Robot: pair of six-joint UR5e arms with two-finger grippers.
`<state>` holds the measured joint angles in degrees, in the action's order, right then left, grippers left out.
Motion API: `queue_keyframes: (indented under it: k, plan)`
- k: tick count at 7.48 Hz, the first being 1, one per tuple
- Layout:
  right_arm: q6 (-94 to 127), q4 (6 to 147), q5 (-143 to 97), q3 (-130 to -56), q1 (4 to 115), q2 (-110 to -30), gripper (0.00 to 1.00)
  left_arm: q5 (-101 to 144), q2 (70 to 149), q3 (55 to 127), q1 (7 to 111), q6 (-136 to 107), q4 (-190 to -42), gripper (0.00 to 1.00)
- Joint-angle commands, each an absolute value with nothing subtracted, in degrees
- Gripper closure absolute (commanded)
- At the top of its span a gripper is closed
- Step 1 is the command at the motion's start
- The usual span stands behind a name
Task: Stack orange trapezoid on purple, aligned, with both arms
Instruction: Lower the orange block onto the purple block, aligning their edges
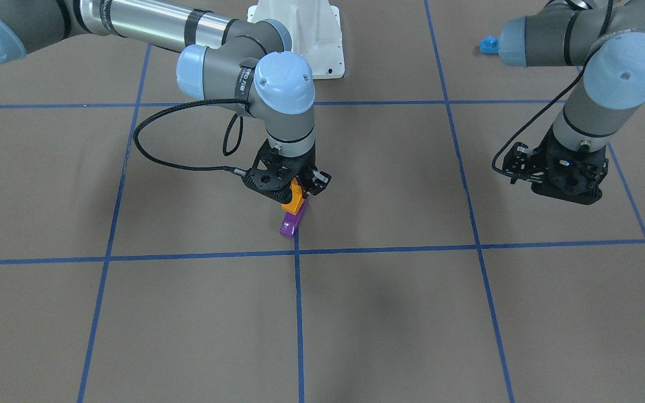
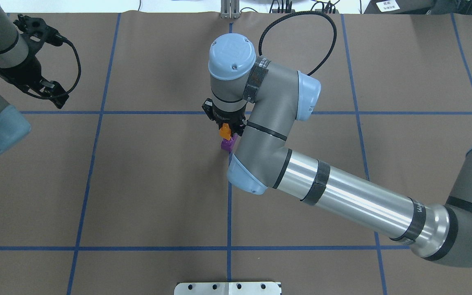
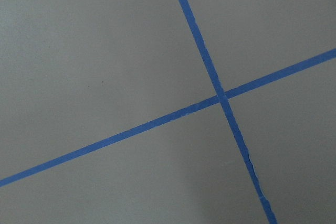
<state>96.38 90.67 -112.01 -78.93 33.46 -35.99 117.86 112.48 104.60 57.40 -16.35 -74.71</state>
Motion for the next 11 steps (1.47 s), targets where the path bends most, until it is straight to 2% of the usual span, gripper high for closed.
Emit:
queue_keyframes:
  k: [1, 11]
  plan:
    - [96.07, 90.62, -111.1, -78.93, 32.96, -36.03, 1.0, 117.86, 112.5, 104.94, 57.39, -16.87, -74.62, 0.0]
    - [95.8, 90.26, -110.04, -77.61, 32.17, -36.12, 1.0, 117.86, 112.32, 105.12, 57.39, -17.05, -74.62, 0.0]
